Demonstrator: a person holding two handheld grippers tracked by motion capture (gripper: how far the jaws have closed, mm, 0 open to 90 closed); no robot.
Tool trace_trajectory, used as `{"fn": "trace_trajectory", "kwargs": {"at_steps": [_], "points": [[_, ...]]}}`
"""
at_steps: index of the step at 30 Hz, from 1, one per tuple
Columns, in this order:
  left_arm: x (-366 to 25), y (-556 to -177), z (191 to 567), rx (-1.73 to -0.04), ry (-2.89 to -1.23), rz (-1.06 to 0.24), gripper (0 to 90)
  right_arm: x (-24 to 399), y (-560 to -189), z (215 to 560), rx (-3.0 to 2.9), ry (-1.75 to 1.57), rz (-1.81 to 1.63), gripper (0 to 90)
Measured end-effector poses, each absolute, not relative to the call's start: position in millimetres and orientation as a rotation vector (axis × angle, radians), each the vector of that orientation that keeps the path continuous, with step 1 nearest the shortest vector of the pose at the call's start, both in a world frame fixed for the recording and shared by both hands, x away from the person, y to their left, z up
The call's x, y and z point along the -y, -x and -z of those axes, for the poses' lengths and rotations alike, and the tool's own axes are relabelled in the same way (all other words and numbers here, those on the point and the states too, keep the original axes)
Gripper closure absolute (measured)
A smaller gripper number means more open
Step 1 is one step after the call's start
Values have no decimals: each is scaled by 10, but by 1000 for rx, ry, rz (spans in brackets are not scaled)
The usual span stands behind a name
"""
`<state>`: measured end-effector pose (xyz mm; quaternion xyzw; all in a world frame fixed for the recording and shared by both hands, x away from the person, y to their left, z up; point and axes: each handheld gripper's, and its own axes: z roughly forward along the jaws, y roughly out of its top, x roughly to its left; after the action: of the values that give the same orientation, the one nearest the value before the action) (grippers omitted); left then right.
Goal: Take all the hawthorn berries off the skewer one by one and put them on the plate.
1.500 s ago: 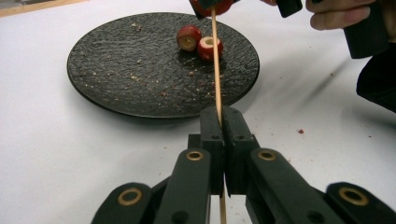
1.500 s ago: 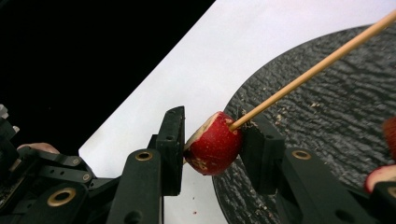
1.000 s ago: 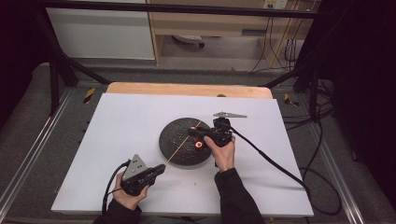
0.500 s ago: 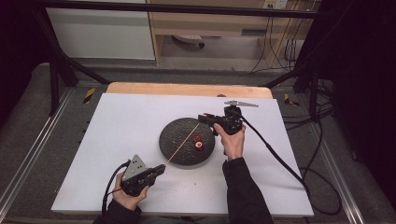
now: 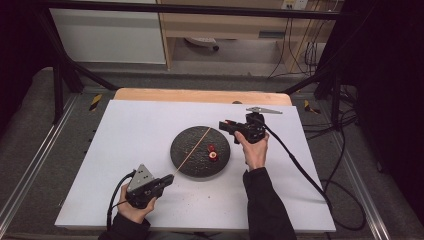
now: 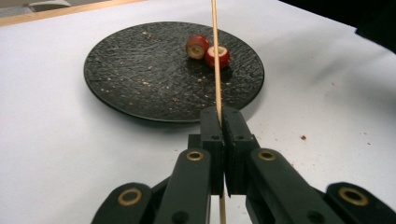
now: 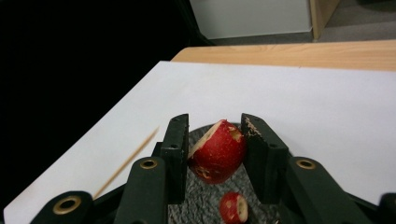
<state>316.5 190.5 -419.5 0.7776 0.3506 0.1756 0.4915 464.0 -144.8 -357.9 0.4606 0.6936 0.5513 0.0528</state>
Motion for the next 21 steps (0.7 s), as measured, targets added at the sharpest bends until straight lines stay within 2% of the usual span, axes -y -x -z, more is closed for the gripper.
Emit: {"fn": "trace_trajectory", "kwargs": {"at_steps": [21], "points": [[-1946,-3230,4230,-881,-1891,-428,879,861,-4353,4376,-2403,-1331,-1535,637]]}}
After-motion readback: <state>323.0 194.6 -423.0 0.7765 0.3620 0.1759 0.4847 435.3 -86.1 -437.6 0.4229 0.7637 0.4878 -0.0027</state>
